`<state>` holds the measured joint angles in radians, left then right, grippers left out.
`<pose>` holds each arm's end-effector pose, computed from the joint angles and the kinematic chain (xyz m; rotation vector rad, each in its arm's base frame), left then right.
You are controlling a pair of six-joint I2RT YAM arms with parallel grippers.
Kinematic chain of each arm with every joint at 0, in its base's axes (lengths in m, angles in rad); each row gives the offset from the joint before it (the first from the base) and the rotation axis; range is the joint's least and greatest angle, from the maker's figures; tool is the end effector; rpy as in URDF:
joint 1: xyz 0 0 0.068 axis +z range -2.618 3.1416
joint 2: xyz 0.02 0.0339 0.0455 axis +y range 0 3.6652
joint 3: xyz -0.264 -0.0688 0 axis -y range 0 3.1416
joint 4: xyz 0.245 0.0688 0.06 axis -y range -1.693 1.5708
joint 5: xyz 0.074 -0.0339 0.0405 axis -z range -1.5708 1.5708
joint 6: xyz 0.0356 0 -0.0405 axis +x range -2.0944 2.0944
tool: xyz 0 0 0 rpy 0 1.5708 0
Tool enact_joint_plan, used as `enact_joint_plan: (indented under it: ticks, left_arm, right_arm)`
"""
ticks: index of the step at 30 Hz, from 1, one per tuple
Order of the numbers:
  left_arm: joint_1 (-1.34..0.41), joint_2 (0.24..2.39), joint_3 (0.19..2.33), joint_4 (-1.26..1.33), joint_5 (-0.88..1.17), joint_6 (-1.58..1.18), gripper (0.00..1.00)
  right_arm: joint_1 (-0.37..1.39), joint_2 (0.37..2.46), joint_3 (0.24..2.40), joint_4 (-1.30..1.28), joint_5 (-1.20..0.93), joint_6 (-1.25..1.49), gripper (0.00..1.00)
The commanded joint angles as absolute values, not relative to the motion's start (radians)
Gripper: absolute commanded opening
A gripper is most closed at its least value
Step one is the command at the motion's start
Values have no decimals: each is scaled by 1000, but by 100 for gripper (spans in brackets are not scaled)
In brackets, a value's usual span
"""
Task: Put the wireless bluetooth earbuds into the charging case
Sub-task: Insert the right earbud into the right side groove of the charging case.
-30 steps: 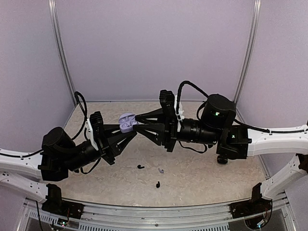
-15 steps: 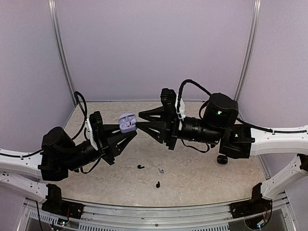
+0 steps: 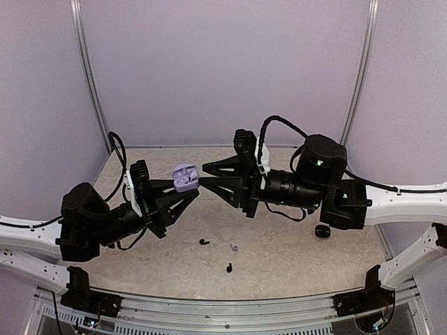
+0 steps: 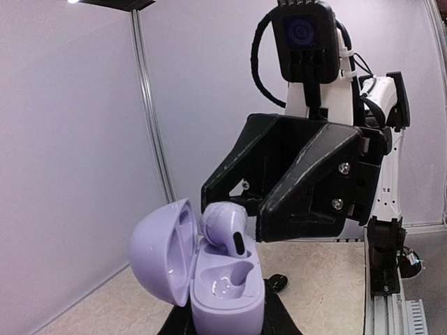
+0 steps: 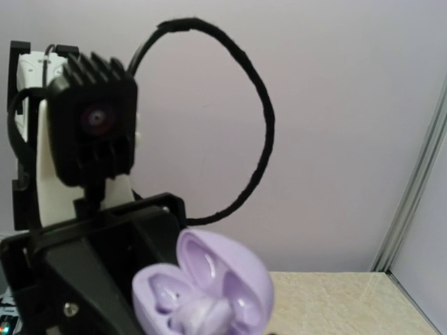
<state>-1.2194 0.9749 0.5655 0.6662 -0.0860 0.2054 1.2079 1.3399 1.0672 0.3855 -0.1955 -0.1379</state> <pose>0.0808 -0.2115 0.3173 0.8297 1.0764 -0.8032 0.1071 0.3015 0.3746 -1.0874 1.0943 1.0047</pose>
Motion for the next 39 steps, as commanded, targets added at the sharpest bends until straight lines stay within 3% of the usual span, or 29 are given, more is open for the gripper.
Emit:
enact_joint_plan:
  ticks: [1, 14, 32, 39]
  left_arm:
    - [-1198, 974, 582, 699, -58, 173, 0]
    - [-1194, 1009, 598, 671, -57, 185, 0]
    - [-1195, 1009, 606, 655, -33, 197, 0]
    - [-1194, 998, 605, 653, -30, 189, 0]
  right_arm:
    - [1206, 1295, 1078, 336, -213, -152, 29]
    - [1206, 1348, 1177, 247, -221, -164, 26]
    - [1206, 1392, 1184, 191, -201, -172, 8]
    - [1206, 1385, 1179, 157, -199, -171, 6]
